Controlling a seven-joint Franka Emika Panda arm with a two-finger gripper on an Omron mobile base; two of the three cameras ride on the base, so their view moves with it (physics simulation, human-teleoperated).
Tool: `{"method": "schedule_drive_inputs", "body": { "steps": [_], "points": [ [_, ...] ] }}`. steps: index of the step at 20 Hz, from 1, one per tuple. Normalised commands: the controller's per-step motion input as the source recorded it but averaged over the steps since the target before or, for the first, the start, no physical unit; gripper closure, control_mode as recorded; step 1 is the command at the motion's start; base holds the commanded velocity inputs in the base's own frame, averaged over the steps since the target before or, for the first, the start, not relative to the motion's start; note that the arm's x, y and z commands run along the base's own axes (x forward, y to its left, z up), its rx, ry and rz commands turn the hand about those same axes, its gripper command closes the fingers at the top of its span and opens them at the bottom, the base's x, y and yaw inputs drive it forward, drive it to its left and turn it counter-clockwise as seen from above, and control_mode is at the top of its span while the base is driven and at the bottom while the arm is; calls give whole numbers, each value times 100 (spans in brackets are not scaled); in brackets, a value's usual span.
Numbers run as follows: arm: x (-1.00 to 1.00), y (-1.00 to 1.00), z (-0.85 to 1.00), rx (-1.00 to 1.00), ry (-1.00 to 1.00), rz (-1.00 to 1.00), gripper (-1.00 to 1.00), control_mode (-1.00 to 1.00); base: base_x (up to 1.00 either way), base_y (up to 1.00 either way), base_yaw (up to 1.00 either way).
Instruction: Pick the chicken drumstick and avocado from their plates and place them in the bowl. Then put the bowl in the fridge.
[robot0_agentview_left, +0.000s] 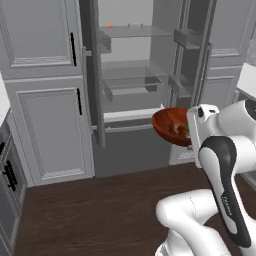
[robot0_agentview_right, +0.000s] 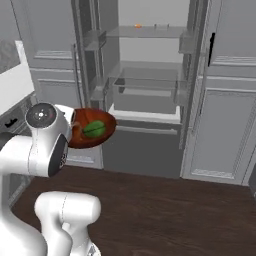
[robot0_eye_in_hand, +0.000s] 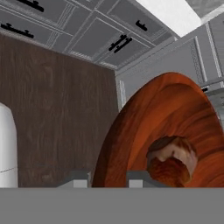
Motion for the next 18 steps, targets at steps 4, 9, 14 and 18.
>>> {"method": "schedule_drive_inputs", "body": {
  "steps": [4,9,14,18],
  "points": [
    [0,0,0,0,0,0,100,100,83,0,-1],
    [0,0,0,0,0,0,100,100,92,-33,-10],
    [0,0,0,0,0,0,100,100,66,-11,-5],
    [0,0,0,0,0,0,100,100,74,-21,0]
  ]
}}
